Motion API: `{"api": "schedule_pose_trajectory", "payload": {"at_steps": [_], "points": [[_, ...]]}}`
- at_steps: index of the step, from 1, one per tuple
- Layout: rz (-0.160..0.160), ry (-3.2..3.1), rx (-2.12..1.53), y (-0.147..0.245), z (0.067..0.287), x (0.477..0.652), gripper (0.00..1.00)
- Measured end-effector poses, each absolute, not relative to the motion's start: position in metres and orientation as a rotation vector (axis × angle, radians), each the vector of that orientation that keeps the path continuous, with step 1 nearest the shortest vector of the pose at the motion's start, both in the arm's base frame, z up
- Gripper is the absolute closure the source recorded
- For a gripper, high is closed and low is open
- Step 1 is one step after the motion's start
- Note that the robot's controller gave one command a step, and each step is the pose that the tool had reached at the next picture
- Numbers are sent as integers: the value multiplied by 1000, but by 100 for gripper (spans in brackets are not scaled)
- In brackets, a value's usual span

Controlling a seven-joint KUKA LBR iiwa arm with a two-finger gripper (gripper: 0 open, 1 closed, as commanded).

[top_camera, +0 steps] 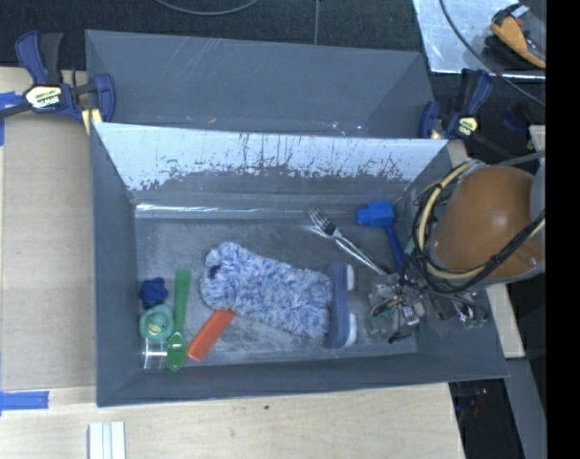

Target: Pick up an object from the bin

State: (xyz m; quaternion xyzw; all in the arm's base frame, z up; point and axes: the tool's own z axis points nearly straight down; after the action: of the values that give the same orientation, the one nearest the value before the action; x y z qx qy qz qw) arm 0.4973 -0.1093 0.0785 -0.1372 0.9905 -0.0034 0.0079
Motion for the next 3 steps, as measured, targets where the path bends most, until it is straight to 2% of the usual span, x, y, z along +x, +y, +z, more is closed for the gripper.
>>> {"api": "schedule_pose_trajectory", "payload": {"at_steps": [3], "points": [[-11,3096,-430,-109,79,497,100]]}}
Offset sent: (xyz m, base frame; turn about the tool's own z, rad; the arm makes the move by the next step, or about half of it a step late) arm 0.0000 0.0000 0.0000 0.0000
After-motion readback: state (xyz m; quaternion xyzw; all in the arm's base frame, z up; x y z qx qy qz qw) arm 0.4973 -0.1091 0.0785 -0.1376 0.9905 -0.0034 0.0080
